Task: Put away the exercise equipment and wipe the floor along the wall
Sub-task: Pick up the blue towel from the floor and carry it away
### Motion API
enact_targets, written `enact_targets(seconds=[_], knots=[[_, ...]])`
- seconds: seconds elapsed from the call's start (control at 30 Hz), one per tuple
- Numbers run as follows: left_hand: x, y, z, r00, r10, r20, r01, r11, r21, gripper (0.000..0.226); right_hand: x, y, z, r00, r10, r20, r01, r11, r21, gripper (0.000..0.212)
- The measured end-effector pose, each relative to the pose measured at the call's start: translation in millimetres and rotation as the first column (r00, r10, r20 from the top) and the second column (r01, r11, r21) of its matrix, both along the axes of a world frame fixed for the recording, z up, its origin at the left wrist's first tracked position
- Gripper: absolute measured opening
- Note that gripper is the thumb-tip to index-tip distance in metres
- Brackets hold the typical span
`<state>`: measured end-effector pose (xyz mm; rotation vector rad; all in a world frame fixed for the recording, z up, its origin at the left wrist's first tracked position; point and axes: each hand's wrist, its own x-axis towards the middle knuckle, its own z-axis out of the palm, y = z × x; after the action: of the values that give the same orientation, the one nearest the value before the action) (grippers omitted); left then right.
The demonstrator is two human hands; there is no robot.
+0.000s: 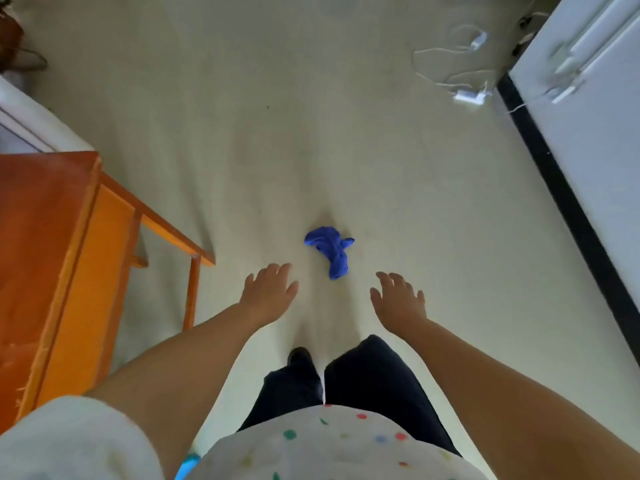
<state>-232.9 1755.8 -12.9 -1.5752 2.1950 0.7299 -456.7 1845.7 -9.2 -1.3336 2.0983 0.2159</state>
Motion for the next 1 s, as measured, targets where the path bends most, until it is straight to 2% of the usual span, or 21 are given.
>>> enact_targets(seconds=[0.23,0.37,0.5,0.6,0.77,0.9,1.0], knots=[[-69.7,-92.7,-35.2,0.994,-0.105,-0.029,0.106,0.992,0.061,0.051,-54.7,-78.1,-34.3,1.0,-0.022,-0.009,0.023,0.995,0.101,0.046],[-104.6,-146.3,-55.2,0.997,-0.05,-0.066,0.056,0.994,0.096,0.051,-91.4,-134.6,-56.2,0.999,-0.033,-0.003,0.033,0.988,0.15,0.046],[-124.4,-188.6,-97.4,0.995,0.036,-0.094,-0.021,0.987,0.162,0.049,-108.5,-185.7,-99.2,0.999,0.016,0.043,-0.024,0.977,0.213,0.046],[-132.9,-207.0,-170.8,0.996,0.054,-0.07,-0.038,0.977,0.209,0.048,-108.1,-219.6,-167.7,0.993,0.06,0.106,-0.085,0.964,0.252,0.044],[-150.4,-232.7,-321.8,0.988,-0.149,0.034,0.129,0.933,0.336,0.049,-105.1,-271.8,-319.7,0.977,0.122,0.174,-0.171,0.938,0.301,0.043],[-174.3,-268.4,-440.7,0.989,-0.149,-0.003,0.142,0.939,0.314,0.042,-95.1,-294.0,-443.0,0.96,-0.093,0.265,0.003,0.947,0.321,0.038],[-182.3,-286.1,-524.3,0.943,-0.323,-0.08,0.332,0.923,0.193,0.04,-81.8,-289.9,-527.9,0.935,-0.188,0.302,0.069,0.929,0.364,0.038]])
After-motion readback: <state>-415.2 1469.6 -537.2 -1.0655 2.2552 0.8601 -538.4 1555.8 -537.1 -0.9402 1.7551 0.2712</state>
